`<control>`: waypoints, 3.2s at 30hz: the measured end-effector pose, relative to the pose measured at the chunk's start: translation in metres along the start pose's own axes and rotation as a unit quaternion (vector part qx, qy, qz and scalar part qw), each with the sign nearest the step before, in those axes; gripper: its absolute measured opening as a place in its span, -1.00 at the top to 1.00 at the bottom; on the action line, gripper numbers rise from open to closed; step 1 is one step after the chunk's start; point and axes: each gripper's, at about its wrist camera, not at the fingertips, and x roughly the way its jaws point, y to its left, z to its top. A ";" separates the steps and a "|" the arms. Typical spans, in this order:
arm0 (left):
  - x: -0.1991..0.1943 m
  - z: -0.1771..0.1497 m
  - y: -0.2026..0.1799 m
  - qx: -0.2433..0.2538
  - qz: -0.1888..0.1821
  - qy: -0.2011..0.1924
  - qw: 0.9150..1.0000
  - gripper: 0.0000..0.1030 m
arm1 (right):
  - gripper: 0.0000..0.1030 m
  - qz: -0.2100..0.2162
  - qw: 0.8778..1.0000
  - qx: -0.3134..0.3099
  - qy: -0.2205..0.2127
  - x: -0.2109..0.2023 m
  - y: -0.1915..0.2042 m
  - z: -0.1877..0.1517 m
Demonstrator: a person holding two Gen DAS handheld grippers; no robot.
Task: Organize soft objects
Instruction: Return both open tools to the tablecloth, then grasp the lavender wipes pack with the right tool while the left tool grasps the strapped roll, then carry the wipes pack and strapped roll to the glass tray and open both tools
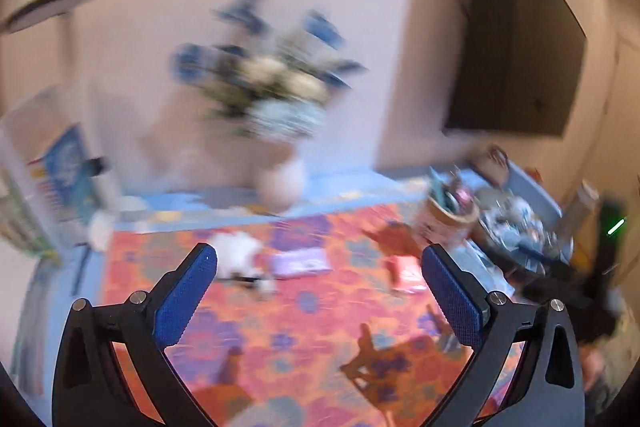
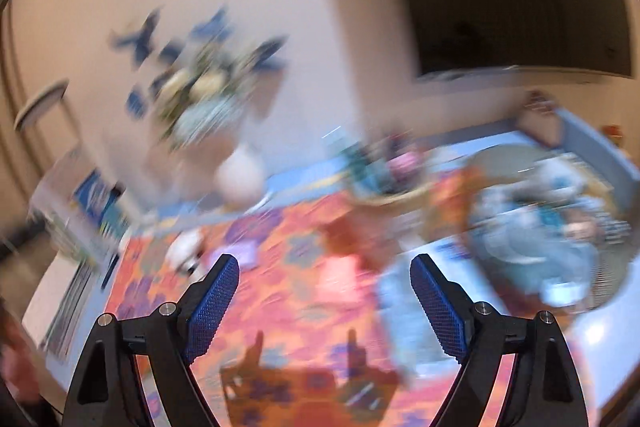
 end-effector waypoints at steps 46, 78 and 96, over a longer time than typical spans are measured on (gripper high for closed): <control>0.187 -0.096 0.096 -0.179 0.002 0.106 0.978 -0.96 | -0.93 -0.004 0.946 -0.302 0.120 0.206 0.111 -0.027; 0.208 -0.106 0.060 -0.110 0.023 0.143 0.983 0.27 | 0.22 0.077 0.961 -0.218 0.149 0.135 0.057 -0.094; 0.078 -0.068 -0.057 -0.007 -0.074 0.036 0.997 0.27 | 0.22 0.031 0.989 -0.141 0.026 0.008 0.014 -0.056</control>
